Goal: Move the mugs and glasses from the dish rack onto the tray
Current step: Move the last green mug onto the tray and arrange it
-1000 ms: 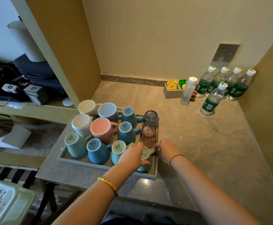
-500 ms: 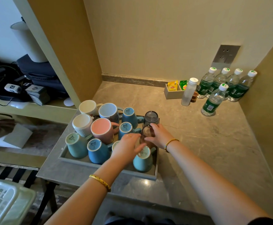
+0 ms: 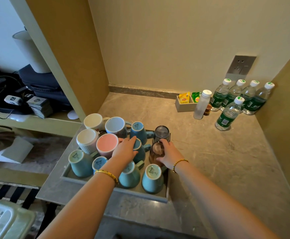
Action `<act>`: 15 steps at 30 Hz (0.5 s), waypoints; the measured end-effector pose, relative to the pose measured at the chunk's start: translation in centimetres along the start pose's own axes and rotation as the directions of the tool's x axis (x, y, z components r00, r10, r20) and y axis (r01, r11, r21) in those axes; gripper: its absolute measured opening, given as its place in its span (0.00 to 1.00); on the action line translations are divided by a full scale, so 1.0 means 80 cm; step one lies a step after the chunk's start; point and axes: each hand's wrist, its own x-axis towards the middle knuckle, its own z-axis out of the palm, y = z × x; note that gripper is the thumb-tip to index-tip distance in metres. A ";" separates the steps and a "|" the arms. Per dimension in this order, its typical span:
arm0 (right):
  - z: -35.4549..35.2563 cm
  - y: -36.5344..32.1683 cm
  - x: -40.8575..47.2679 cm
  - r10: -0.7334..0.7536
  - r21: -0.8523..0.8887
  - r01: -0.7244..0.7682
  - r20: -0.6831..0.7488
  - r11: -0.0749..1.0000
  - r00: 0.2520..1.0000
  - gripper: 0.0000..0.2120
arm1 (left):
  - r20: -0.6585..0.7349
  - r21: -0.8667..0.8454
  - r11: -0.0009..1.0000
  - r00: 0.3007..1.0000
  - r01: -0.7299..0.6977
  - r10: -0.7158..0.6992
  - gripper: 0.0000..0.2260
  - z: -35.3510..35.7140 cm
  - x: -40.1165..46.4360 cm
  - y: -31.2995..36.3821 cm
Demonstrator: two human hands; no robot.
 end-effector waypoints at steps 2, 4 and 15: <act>0.000 -0.001 0.001 0.005 -0.006 -0.005 0.012 1.000 1.000 0.39 | -0.004 -0.029 0.999 1.000 0.023 -0.024 0.28 0.001 0.003 -0.001; -0.006 -0.003 0.004 0.015 -0.063 -0.010 0.078 0.998 0.997 0.41 | -0.010 -0.035 0.999 0.999 0.037 -0.037 0.28 0.002 0.005 -0.001; -0.040 -0.045 0.058 0.077 -0.023 -0.081 -0.140 0.996 0.987 0.30 | -0.031 -0.042 0.999 0.999 0.025 -0.026 0.25 0.006 0.014 -0.004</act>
